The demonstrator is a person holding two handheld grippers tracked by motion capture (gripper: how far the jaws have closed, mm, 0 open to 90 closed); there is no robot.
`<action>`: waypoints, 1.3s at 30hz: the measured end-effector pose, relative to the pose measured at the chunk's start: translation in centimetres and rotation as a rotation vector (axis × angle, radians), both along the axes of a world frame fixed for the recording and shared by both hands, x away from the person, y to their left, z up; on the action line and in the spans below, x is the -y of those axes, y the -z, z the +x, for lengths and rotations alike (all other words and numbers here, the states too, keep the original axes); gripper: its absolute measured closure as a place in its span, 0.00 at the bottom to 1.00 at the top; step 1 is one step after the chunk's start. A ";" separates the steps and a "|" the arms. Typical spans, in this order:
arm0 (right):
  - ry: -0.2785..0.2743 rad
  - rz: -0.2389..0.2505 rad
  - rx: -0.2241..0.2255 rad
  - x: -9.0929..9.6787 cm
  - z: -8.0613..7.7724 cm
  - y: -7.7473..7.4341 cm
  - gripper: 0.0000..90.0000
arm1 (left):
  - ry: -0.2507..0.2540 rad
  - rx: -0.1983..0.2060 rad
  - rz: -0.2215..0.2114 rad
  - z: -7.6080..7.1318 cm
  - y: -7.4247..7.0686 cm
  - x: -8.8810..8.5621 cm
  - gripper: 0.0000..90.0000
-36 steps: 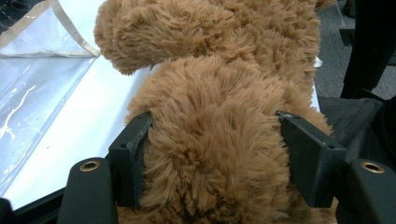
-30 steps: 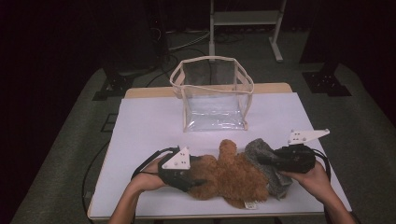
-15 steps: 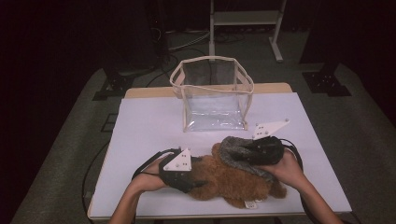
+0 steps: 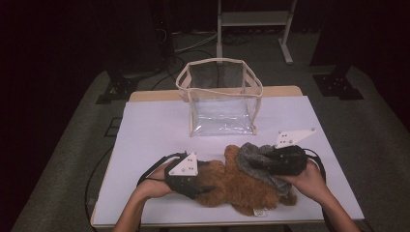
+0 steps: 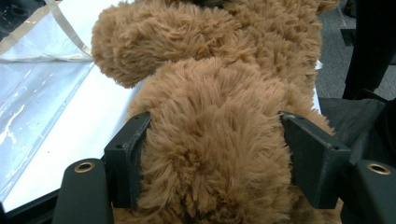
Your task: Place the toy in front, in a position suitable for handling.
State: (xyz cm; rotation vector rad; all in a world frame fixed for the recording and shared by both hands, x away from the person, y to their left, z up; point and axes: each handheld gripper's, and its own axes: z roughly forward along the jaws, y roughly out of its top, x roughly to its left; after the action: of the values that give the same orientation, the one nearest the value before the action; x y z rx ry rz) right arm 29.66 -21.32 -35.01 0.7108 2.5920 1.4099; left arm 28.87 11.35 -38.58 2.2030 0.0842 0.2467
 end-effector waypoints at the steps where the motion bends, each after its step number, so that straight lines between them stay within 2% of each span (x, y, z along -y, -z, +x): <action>1: -0.012 0.001 0.006 -0.1 -0.5 -0.2 0.79 | 0.000 -0.002 -0.001 0.0 0.0 0.0 0.33; 4: -0.031 0.006 0.029 -0.3 -1.8 -0.5 0.79 | -0.010 -0.005 -0.006 0.1 0.0 0.0 0.32; 6: -0.010 -0.035 0.051 -0.4 -2.1 0.0 0.78 | -0.014 -0.004 -0.009 0.2 0.0 -0.1 0.30; 9: 0.006 -0.021 0.035 -0.1 -1.9 0.8 0.78 | -0.024 -0.020 -0.028 0.5 0.0 -0.3 0.27; 10: 0.015 -0.012 0.033 0.0 -1.9 1.0 0.78 | -0.035 -0.025 -0.028 0.6 -0.1 -0.5 0.22; 13: 0.028 0.009 0.031 0.5 -1.8 1.6 0.78 | -0.082 -0.082 -0.049 1.2 0.1 -1.2 0.10; 16: 0.034 0.015 0.019 1.0 -1.8 2.0 0.78 | -0.093 -0.137 -0.081 1.7 0.6 -1.5 0.08; 18: 0.034 0.017 0.015 1.3 -1.8 2.1 0.78 | -0.098 -0.174 -0.072 2.0 1.0 -1.4 0.04; 20: 0.035 0.010 0.016 1.5 -2.0 2.1 0.78 | -0.093 -0.197 -0.078 2.1 1.3 -1.2 0.03; 22: 0.038 0.014 0.006 1.9 -2.2 2.3 0.78 | -0.073 -0.239 -0.076 2.2 1.6 -0.9 0.03; 24: 0.045 0.022 -0.004 2.5 -2.5 2.5 0.78 | -0.047 -0.259 -0.057 2.0 2.1 -0.2 0.03; 26: 0.064 0.020 -0.014 3.2 -2.9 2.6 0.78 | -0.047 -0.215 -0.017 1.7 2.6 0.9 0.01; 27: 0.079 0.018 -0.017 3.7 -3.3 2.6 0.78 | -0.055 -0.212 -0.022 1.7 2.5 1.1 0.01; 29: 0.101 0.030 -0.019 4.7 -3.9 2.9 0.77 | -0.068 -0.190 -0.022 1.8 2.3 1.2 0.09; 32: 0.132 0.071 -0.045 6.2 -4.4 3.7 0.77 | -0.081 -0.126 -0.026 1.7 2.3 1.9 0.22; 34: 0.154 0.093 -0.049 6.7 -4.2 3.9 0.76 | -0.104 -0.085 -0.015 1.7 2.1 2.7 0.25; 35: 0.177 0.097 -0.039 6.8 -4.0 3.9 0.76 | -0.115 -0.046 0.002 1.8 1.9 3.3 0.26; 36: 0.177 0.097 -0.039 6.8 -4.0 3.9 0.76 | -0.115 -0.046 0.002 1.8 1.9 3.3 0.27; 37: 0.199 0.092 -0.011 6.8 -3.2 3.7 0.76 | -0.135 -0.020 0.009 2.0 1.7 3.7 0.28; 39: 0.214 0.086 0.003 6.7 -2.7 3.6 0.76 | -0.158 0.003 0.014 2.4 1.5 4.2 0.31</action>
State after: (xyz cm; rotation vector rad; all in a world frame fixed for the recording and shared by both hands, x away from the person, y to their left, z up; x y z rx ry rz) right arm 26.94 -28.00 -38.62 0.9642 2.3800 1.4600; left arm 31.31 7.15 -40.04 2.2125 0.2565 0.3388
